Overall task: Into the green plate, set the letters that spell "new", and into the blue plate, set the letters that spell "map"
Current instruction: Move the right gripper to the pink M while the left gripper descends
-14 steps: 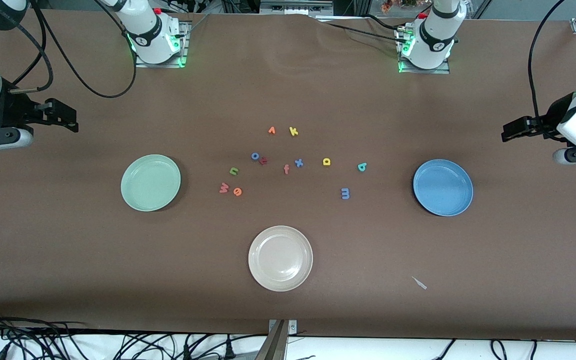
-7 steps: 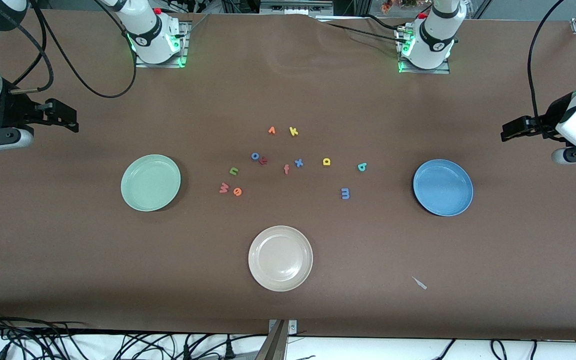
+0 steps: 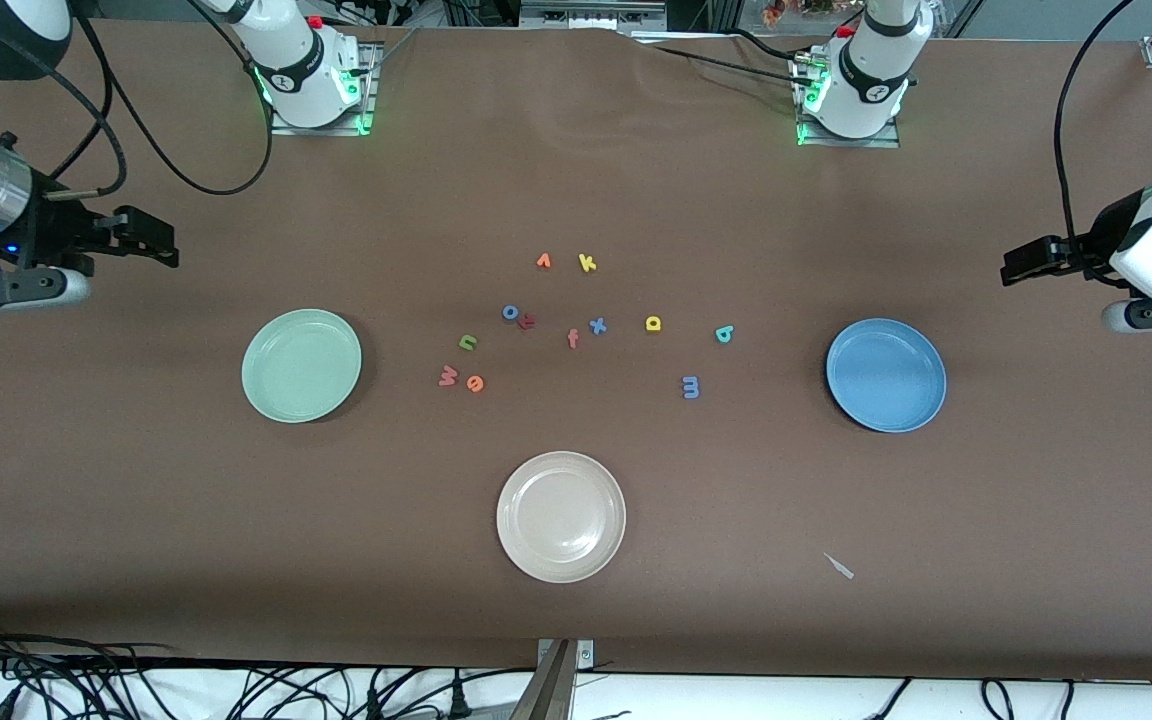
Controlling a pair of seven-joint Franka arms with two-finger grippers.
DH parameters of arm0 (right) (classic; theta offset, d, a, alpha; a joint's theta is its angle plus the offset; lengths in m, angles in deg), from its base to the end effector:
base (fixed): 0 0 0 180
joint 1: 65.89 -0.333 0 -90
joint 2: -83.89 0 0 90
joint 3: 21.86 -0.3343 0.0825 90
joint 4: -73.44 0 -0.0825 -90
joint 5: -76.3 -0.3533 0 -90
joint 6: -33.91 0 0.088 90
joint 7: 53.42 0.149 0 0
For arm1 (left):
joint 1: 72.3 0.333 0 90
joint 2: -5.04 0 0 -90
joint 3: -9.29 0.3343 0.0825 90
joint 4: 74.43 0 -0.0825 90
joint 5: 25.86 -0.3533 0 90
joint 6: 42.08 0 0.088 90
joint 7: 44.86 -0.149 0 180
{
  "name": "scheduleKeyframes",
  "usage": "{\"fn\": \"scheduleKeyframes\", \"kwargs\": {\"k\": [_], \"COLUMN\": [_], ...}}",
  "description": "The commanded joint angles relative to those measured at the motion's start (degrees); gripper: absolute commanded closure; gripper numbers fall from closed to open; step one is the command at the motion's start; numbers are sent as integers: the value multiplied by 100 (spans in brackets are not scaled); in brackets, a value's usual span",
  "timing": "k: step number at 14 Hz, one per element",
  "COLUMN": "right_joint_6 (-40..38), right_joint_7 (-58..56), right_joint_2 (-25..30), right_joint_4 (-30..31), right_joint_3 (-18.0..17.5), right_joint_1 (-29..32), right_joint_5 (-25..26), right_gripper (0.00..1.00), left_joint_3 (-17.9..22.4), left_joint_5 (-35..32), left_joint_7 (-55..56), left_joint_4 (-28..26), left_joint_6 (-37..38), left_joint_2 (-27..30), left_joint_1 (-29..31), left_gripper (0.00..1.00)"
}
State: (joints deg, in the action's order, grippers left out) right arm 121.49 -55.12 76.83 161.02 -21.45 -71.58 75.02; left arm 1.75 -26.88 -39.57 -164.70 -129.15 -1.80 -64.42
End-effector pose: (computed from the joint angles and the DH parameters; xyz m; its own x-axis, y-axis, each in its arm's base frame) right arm 0.5481 0.0543 0.5496 0.9850 0.1217 -0.1222 0.1195 -0.9925 -0.0250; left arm 0.5429 0.0096 0.5317 0.9802 0.0971 -0.1724 0.0955 -0.9953 -0.0180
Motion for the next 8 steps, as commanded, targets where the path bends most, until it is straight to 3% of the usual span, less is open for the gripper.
{"fn": "scheduleKeyframes", "kwargs": {"k": [1,3,6,8], "right_joint_6": [425,847,1462,1936], "right_joint_7": [187,501,1477,1855], "right_joint_2": [73,65,73,56], "right_joint_4": [399,689,1146,1453], "right_joint_3": [-172,-417,-953,-1112], "right_joint_1": [-2,-11,-11,-11], "right_joint_5": [-92,-92,-40,-13], "right_gripper": [0,0,0,0], "left_joint_3": [16,33,-19,-37], "left_joint_5": [40,32,-12,84], "left_joint_7": [-38,-46,-38,163], "left_joint_4": [299,343,335,291], "left_joint_6": [-73,-82,-91,-265], "left_joint_2": [-274,-799,-872,-1038], "left_joint_1": [29,21,-76,-409], "left_gripper": [0,0,0,0]}}
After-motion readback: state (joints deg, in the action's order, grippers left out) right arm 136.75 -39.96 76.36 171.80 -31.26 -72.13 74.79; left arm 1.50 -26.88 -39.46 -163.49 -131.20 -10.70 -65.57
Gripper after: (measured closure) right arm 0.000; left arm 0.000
